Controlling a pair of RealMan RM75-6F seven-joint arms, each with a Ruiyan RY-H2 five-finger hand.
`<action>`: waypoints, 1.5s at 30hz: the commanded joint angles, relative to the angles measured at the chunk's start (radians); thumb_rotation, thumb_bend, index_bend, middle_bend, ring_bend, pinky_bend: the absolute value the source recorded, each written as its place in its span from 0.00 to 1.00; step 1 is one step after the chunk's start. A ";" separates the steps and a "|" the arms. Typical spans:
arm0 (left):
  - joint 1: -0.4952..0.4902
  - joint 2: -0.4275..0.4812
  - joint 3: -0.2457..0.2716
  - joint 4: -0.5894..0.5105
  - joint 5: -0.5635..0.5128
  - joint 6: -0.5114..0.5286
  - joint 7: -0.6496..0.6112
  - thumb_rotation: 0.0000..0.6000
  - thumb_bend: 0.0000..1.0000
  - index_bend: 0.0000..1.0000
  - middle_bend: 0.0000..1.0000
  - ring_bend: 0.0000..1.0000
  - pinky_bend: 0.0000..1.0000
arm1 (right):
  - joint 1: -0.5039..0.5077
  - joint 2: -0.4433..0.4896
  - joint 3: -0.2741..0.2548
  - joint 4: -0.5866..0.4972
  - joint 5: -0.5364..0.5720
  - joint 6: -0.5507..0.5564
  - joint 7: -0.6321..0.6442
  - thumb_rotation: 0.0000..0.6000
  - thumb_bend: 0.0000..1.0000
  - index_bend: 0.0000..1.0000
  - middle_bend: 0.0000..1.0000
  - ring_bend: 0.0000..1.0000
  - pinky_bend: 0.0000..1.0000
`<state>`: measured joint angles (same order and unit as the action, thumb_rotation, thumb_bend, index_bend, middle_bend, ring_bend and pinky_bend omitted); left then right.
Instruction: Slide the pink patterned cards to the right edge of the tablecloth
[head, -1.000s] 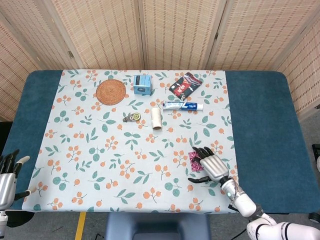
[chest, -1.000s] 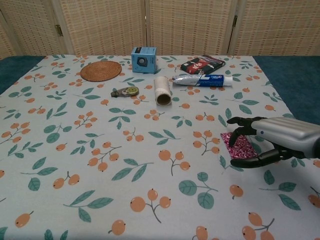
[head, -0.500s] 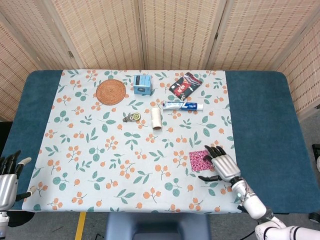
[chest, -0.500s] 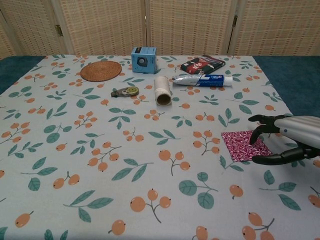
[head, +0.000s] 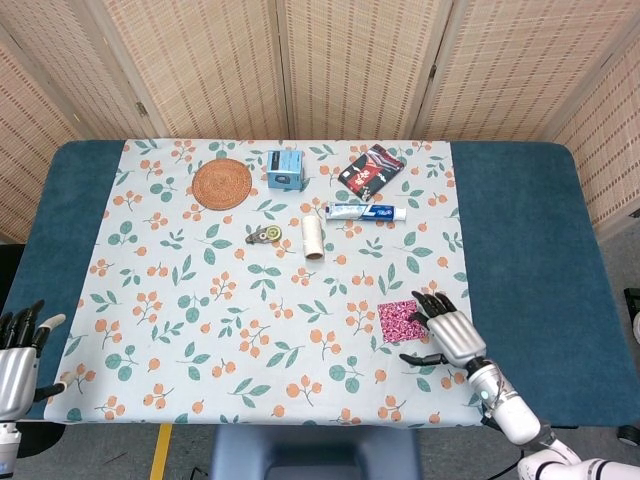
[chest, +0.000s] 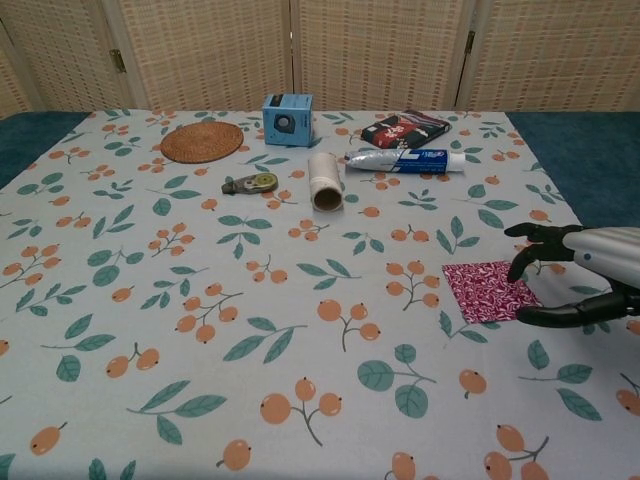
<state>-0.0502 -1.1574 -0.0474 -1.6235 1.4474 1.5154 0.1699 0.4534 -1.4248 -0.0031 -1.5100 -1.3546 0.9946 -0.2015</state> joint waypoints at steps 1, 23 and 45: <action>0.002 0.001 0.001 0.001 -0.001 0.001 -0.002 1.00 0.17 0.25 0.06 0.09 0.00 | 0.012 -0.015 0.004 0.002 0.000 -0.015 -0.005 0.21 0.22 0.27 0.02 0.00 0.00; 0.008 -0.003 0.003 0.010 0.001 0.003 -0.009 1.00 0.17 0.25 0.06 0.09 0.00 | 0.014 -0.038 -0.001 0.042 0.046 -0.038 -0.031 0.21 0.21 0.27 0.03 0.00 0.00; 0.006 -0.004 0.002 -0.003 0.009 0.005 0.004 1.00 0.17 0.25 0.06 0.09 0.00 | -0.047 0.043 -0.004 0.046 0.016 0.037 0.058 0.21 0.22 0.27 0.03 0.00 0.00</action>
<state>-0.0440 -1.1613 -0.0453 -1.6262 1.4558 1.5211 0.1737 0.4053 -1.3874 -0.0098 -1.4553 -1.3287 1.0255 -0.1514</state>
